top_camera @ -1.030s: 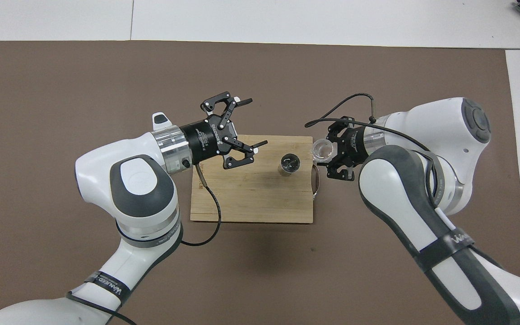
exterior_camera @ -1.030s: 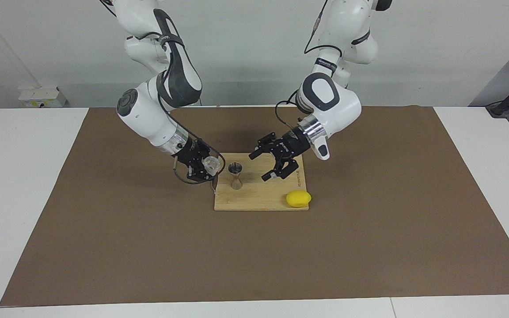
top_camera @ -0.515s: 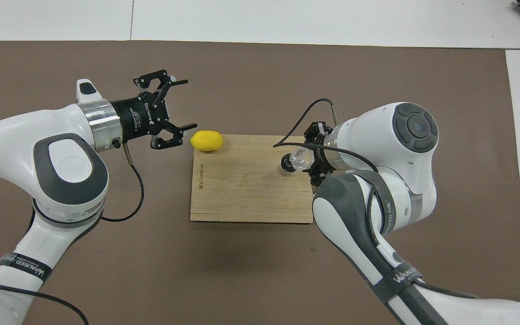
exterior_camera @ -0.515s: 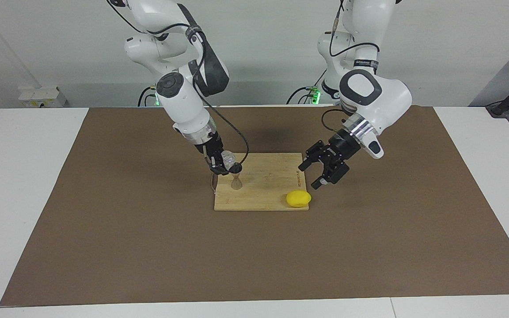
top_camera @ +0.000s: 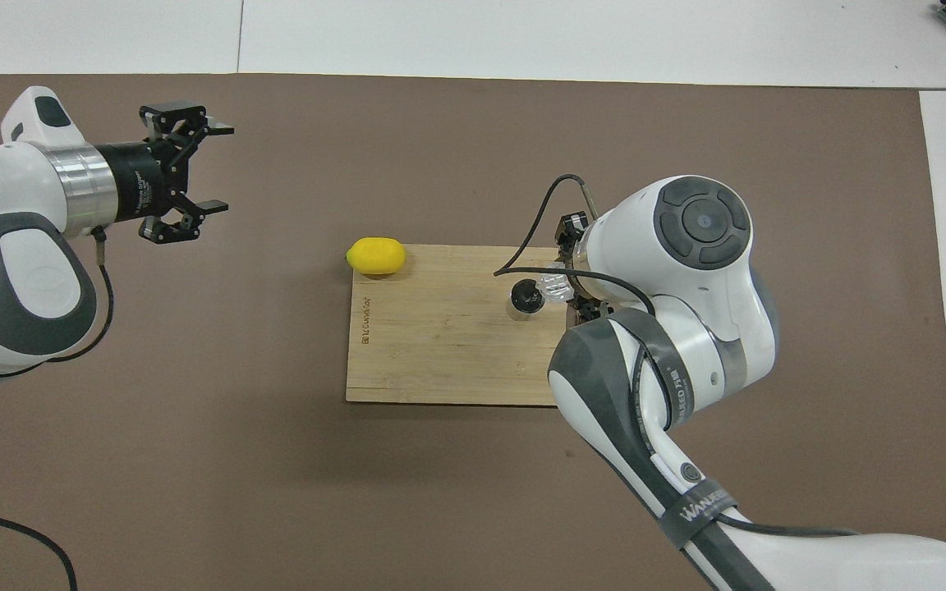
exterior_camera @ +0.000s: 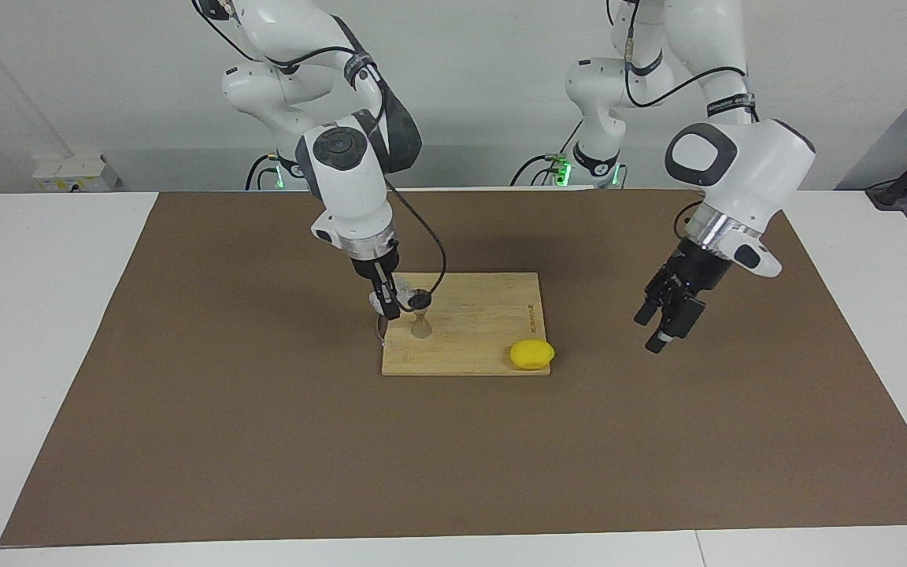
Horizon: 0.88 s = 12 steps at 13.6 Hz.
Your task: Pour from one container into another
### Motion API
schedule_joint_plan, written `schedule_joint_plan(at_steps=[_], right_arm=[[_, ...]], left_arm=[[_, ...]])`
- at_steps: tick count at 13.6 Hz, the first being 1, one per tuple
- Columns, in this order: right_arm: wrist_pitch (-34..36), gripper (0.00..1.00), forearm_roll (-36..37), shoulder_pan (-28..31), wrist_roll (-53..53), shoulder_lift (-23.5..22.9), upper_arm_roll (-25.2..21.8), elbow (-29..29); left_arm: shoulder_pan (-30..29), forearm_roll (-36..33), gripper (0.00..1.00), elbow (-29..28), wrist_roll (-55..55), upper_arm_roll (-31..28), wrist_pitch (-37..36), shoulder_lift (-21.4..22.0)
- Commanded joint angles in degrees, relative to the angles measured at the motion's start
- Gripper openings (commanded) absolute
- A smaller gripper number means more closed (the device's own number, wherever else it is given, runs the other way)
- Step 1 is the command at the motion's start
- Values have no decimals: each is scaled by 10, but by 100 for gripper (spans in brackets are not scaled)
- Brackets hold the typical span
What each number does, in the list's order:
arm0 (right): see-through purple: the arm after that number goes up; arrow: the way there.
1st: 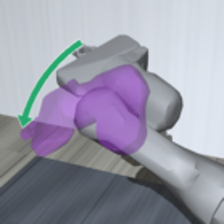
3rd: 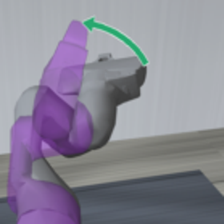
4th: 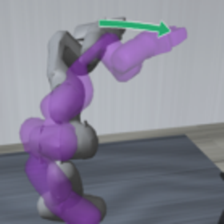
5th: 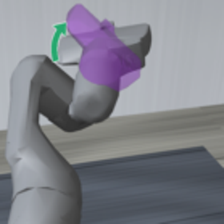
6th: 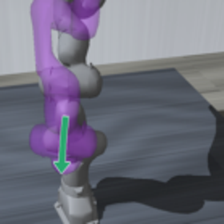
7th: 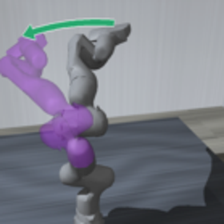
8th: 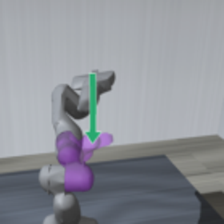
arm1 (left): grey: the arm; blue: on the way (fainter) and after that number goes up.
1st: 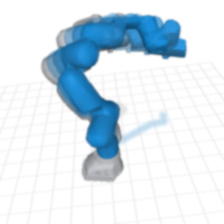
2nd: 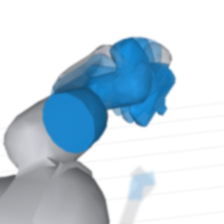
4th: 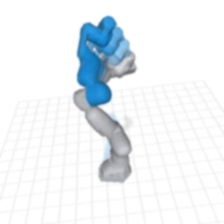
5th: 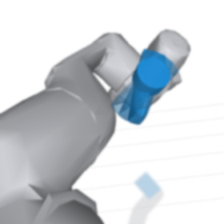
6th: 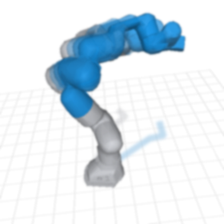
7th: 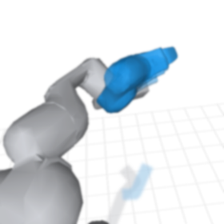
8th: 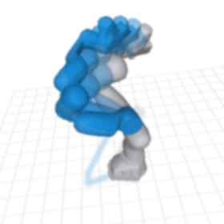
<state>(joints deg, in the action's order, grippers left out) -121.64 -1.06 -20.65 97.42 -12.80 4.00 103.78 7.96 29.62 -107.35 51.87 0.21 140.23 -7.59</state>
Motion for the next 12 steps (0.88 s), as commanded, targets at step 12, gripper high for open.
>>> schedule_joint_plan(at_steps=[12], right_arm=[[7,0,-55,10,18,-13,-1,-17]], left_arm=[[-86,-237,100,51,-472,1,-311,90]])
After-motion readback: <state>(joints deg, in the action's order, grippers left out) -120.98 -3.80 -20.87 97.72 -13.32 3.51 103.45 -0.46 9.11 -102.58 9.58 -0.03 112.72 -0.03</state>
